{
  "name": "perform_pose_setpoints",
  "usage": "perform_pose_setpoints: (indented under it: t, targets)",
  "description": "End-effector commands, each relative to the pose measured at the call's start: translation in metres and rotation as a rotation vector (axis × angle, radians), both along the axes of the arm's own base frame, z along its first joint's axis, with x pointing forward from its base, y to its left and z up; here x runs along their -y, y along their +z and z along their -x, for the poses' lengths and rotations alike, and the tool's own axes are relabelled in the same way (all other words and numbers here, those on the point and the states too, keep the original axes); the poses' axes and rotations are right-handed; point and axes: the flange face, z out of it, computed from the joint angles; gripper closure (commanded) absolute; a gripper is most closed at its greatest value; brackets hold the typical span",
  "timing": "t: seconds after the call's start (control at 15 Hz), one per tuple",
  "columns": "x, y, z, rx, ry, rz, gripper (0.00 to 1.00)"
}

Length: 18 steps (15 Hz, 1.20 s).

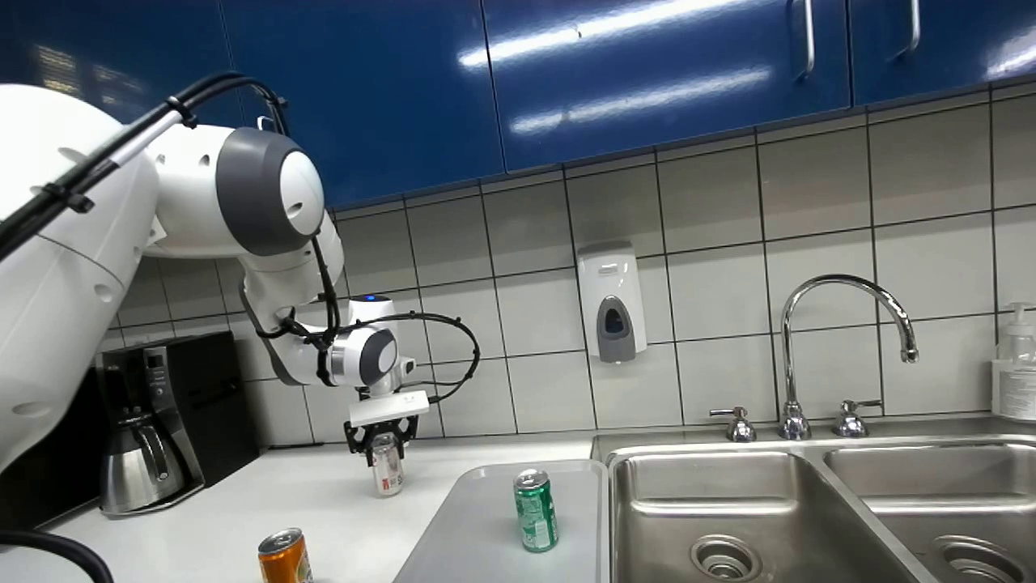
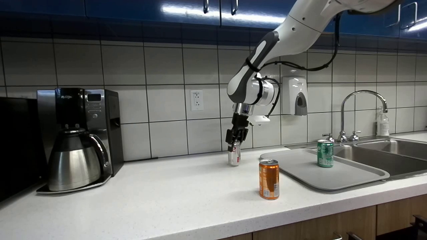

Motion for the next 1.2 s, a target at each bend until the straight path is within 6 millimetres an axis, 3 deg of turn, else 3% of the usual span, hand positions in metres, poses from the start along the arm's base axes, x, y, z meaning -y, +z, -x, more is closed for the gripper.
perform_pose_setpoints:
  t: [0.0,0.6,1.13]
  targets:
    - [0.004,0.028,0.003,0.044,0.002,-0.002,0.61]
    - [0.01,0.056,0.012,0.074,-0.021,0.013,0.61]
    - [0.042,0.061,0.026,0.059,-0.096,0.059,0.61]
